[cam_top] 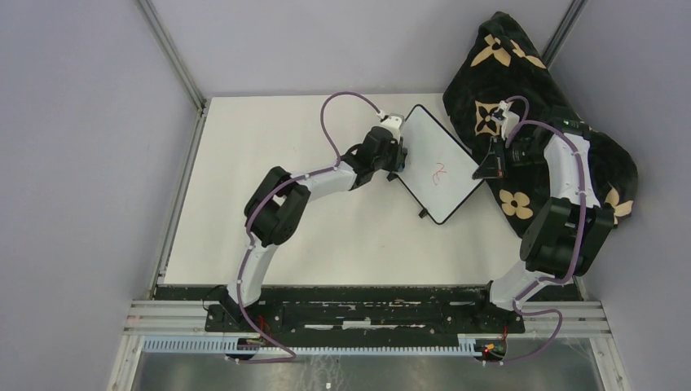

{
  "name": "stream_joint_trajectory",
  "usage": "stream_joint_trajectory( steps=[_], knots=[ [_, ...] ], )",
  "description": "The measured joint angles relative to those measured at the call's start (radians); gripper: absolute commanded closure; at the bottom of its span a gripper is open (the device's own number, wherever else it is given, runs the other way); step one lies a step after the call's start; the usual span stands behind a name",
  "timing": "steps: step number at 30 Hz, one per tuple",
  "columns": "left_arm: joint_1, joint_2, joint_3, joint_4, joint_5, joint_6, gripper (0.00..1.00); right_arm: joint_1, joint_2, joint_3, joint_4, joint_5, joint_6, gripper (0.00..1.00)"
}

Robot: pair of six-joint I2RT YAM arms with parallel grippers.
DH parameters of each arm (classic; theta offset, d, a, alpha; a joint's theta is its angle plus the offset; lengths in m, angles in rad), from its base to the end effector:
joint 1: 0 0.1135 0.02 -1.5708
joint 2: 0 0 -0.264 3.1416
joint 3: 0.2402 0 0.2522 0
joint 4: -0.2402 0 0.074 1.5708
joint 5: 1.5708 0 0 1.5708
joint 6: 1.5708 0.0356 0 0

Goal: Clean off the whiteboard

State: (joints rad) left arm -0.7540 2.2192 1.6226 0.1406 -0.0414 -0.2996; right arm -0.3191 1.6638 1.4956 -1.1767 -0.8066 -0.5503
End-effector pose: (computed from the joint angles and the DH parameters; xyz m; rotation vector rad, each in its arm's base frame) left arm 0.3758 -0.3509 0.1877 0.4430 2.0354 -0.6155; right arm 0.3102 -0.0754 0.2984 -0.4049 2.4474 0.8405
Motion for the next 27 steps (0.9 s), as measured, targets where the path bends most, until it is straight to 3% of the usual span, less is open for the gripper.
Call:
stream_joint_trajectory(
  steps=[13,27],
  knots=[
    [-0.087,-0.039,0.000,0.005,0.005,-0.056,0.97,-0.004,0.000,0.000,-0.006,0.000,-0.002,1.00],
    [-0.224,-0.068,0.076,0.008,0.126,-0.092,0.97,0.004,0.000,0.002,-0.005,-0.012,-0.023,1.00]
  ],
)
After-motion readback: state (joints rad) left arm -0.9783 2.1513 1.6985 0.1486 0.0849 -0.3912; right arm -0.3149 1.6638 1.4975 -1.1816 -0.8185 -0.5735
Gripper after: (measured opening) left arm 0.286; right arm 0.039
